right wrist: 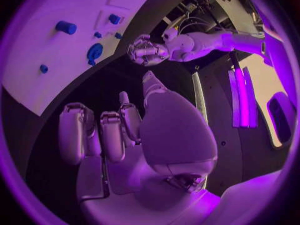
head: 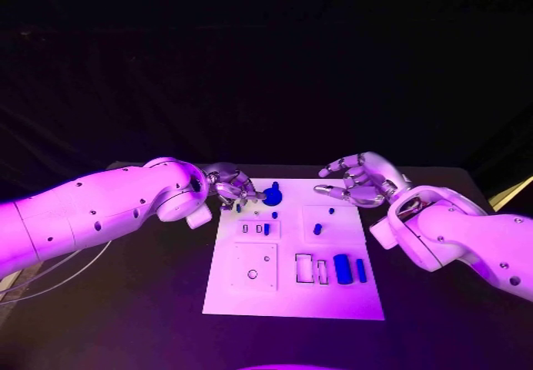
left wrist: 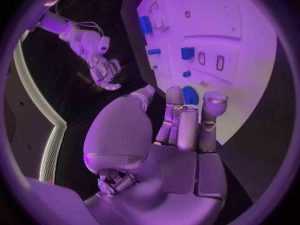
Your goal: Assemble the parts on the task board
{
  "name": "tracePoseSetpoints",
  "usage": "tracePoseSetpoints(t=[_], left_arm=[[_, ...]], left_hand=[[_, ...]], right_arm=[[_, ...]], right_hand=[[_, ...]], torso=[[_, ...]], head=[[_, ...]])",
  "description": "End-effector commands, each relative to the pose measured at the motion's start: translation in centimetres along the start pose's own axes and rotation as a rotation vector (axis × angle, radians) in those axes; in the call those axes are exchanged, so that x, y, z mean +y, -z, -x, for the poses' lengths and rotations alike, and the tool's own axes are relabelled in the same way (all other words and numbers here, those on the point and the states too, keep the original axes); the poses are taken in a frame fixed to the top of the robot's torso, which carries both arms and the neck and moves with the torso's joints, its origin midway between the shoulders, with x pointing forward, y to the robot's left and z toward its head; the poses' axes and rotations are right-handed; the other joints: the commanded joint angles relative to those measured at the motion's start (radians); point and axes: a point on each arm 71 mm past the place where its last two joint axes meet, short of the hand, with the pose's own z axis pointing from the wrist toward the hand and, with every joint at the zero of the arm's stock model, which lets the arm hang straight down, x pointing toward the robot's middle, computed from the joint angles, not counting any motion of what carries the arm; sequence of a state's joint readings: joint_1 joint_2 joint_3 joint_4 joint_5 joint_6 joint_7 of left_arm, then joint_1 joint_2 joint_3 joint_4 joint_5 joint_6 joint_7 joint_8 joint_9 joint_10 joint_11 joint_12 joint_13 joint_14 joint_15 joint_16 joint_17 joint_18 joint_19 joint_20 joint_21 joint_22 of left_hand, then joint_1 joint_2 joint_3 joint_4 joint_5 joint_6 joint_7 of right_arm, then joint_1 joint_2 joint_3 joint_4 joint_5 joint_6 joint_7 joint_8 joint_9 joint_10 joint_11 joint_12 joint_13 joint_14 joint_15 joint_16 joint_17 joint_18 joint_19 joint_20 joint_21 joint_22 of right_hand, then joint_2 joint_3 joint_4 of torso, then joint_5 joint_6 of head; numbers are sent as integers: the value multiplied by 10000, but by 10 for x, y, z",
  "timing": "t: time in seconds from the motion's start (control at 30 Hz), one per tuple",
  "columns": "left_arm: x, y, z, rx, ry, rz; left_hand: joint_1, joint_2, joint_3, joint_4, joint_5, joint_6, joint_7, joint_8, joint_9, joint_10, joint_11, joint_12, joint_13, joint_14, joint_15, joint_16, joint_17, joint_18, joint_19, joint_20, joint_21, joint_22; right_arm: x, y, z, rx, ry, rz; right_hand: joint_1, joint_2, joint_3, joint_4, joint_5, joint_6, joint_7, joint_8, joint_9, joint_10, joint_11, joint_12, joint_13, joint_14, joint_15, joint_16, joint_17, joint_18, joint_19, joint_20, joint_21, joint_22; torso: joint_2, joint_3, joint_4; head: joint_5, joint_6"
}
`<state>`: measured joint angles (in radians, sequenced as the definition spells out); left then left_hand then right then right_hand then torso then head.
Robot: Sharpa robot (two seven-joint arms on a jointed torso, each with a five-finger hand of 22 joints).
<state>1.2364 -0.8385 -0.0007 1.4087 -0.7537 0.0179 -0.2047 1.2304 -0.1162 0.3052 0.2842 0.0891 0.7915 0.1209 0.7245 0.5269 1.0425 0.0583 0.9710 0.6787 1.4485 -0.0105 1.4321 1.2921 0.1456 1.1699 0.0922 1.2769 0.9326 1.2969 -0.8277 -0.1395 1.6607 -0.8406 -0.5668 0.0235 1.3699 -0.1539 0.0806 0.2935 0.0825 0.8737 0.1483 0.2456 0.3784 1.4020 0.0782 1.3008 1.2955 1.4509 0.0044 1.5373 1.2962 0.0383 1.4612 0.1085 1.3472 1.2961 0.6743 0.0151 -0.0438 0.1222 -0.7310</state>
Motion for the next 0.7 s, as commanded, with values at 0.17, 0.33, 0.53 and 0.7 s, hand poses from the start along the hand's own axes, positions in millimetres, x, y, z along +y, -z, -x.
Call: tracePoseSetpoints(t=[0.17, 0.33, 0.53, 0.7], left_arm=[[-10, -7, -10, 901, -2146, 1352], [-19, -17, -13, 1035, -2919, 1919], [-29, -26, -17, 1042, -3266, 2149], [-36, -33, -20, 1179, -3515, 2254]], left_hand=[[-886, 128, -211, 95, -17, 39, -243, 710, 794, 585, -300, 986, 1054, 462, -175, 522, 1252, -378, 756, -124, 595, 909], [-1166, 143, -381, 102, -25, 1, -277, 829, 999, 590, -331, 1049, 1097, 467, -205, 531, 1257, -386, 760, -157, 653, 975], [-1340, 150, -516, 104, -27, -33, -292, 879, 1114, 589, -343, 1079, 1118, 473, -217, 538, 1268, -393, 762, -170, 684, 1019], [-1436, 160, -594, 105, -29, -53, -296, 897, 1169, 570, -345, 1075, 1103, 466, -221, 532, 1257, -392, 752, -174, 691, 1024]], right_arm=[[-15, 2, 29, -282, -850, -910], [-26, 1, 41, -514, -903, -1366], [-32, 0, 48, -662, -832, -1613], [-34, -1, 50, -706, -750, -1712]], right_hand=[[-478, 351, -80, -88, -95, 135, -209, 1362, 938, -247, -309, -111, 661, 1017, -273, -60, 2055, 156, 88, -251, -141, 1304], [-564, 469, -273, -72, -94, -137, -281, 2019, 1496, -234, -366, -113, 653, 1020, -326, -68, 2058, 151, 115, -307, -155, 1320], [-576, 494, -331, -72, -94, -272, -281, 2144, 1621, -252, -368, -142, 631, 1017, -331, -78, 2045, 156, 109, -315, -191, 1306], [-579, 497, -345, -71, -94, -314, -277, 2160, 1643, -254, -365, -145, 629, 1015, -331, -85, 2035, 160, 102, -316, -212, 1296]], torso=[[-229, 65, -30], [-277, 96, -4], [-274, 118, -28], [-258, 116, -28]], head=[[44, -130], [49, -231], [46, -259], [34, -288]])
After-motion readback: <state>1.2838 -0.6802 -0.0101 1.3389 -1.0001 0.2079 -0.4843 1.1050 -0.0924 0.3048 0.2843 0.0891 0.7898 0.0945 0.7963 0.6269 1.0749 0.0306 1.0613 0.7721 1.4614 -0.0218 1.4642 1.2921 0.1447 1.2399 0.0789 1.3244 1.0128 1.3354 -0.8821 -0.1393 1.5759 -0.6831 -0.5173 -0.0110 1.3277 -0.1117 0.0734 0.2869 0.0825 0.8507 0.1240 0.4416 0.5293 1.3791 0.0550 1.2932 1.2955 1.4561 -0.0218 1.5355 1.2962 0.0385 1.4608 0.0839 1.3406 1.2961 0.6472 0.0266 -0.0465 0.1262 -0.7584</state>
